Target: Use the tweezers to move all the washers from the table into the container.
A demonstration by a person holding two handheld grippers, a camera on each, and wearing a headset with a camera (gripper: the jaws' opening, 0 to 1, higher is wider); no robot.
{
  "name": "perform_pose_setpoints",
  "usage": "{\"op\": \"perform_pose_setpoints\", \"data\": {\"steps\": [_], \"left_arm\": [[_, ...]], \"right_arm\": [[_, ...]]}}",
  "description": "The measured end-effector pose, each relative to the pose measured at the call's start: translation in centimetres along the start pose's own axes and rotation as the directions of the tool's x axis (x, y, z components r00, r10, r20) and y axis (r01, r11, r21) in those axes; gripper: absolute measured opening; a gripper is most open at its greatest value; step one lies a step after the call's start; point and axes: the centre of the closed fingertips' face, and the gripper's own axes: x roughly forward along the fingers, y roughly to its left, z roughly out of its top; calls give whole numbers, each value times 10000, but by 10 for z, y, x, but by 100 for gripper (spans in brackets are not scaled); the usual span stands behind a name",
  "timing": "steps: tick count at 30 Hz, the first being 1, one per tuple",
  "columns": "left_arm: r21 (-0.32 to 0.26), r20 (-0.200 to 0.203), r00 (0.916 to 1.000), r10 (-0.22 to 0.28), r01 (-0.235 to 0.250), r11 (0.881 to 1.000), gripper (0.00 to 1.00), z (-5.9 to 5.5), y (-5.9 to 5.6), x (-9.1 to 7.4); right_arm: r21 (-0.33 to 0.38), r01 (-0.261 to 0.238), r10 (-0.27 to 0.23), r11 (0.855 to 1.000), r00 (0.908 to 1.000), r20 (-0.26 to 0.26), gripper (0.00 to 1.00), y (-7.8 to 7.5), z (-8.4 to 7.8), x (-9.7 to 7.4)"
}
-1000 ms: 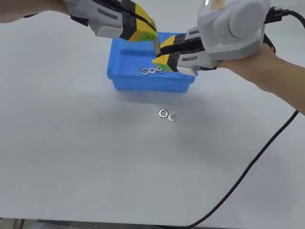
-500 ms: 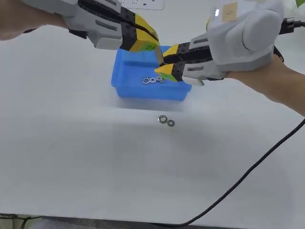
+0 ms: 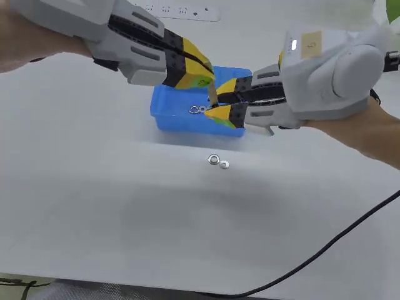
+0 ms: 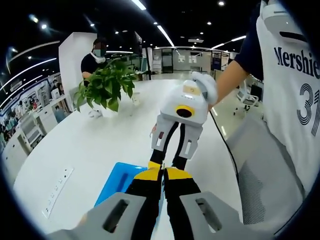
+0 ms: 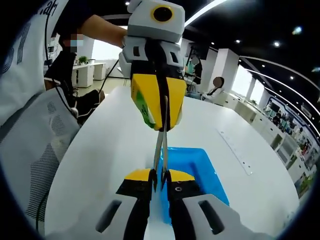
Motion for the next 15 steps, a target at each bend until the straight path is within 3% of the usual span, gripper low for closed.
{"op": "perform_pose_setpoints", "data": {"steps": [5,15], "left_arm": [[516,91,9997,-244,239,9984,5,-7,-10,4],[376,-32,9984,-557,557,9977,5,-25,-19,13]], "right_arm": [[-55,-186,185,9998,9998,-125,12,11,-7,2],[-387,-719,703,9967,9967,-415,12,26,-20,10]]}}
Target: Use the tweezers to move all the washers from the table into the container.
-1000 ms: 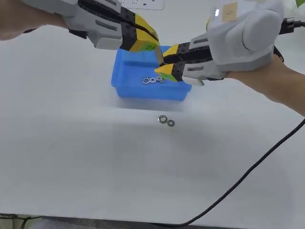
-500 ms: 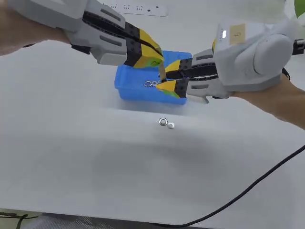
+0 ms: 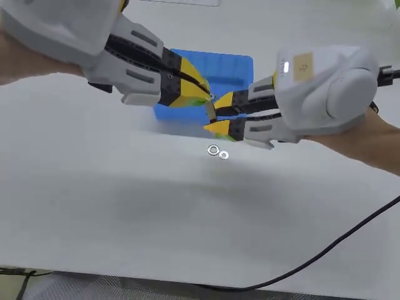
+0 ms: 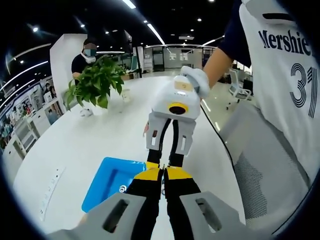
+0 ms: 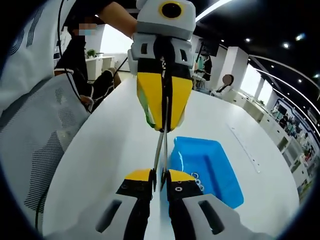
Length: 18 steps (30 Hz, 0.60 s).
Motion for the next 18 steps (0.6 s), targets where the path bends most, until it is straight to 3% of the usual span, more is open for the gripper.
{"op": "perform_pose_setpoints", "data": {"steps": [3,11,18], "left_arm": [[66,-131,9998,-157,158,9999,5,-3,-3,2],[-220,-194,9988,-438,434,9988,5,-11,-10,8],[-180,-304,9986,-437,432,9989,5,-15,-10,12]], "right_arm": [[-175,-113,112,9998,9999,-63,12,6,-3,2],[285,-231,232,9993,9997,-16,12,17,-12,6],[580,-177,181,9982,9998,-75,12,16,-19,8]]}}
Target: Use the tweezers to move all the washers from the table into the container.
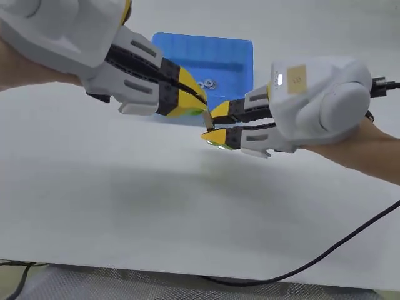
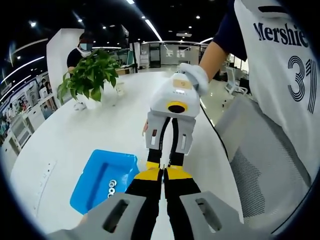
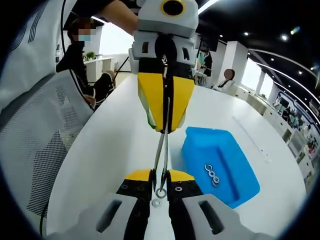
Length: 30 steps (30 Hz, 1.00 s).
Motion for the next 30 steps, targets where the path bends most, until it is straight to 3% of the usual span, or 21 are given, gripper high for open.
{"op": "perform_pose_setpoints", "data": {"steps": [3,11,14,19,24,30], "left_arm": [[-24,-34,10000,-27,27,10000,5,-7,1,3],[-130,-235,9997,-103,100,9999,5,-12,-3,3],[-166,-231,9997,-78,74,9998,5,-20,0,7],[-104,-230,9997,-18,15,9999,5,-17,2,4],[-250,-260,9997,-23,16,9997,5,-24,4,9],[-234,-297,9995,-65,59,9997,5,-23,3,10]], "right_arm": [[170,14,-15,9999,10000,10,12,1,-3,2],[122,-48,50,9999,9999,-142,12,4,-11,7],[171,-41,43,9998,9999,-130,12,3,-12,10],[157,-17,19,9999,9999,-137,12,1,-13,13],[230,-66,70,9997,9998,-168,12,1,-15,15],[386,-90,96,9992,9998,-144,12,3,-16,15]]}}
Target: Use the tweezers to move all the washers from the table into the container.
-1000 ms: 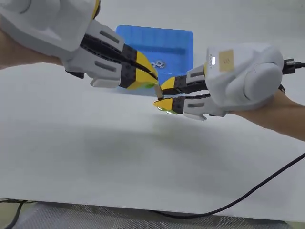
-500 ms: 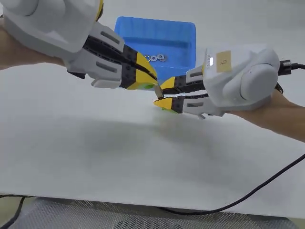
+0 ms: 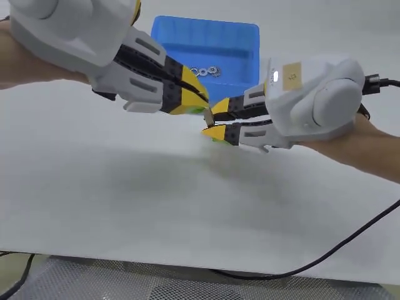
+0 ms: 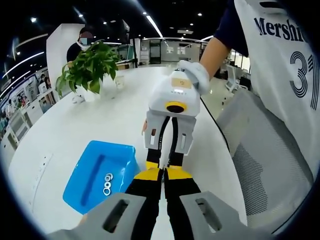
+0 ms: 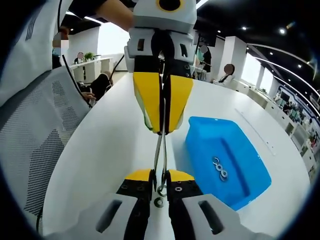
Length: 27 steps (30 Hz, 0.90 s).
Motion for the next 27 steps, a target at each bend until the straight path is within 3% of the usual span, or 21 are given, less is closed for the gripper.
{"op": "perform_pose_setpoints", "data": {"steps": [16,27], "left_arm": [[-56,113,9999,-20,21,10000,5,7,-4,4],[-24,-73,9994,-343,343,9994,5,10,-10,-1]], "right_arm": [[285,-164,166,9995,9998,-70,10,1,-3,0],[115,-328,330,9994,9994,-119,10,6,3,-1]]}}
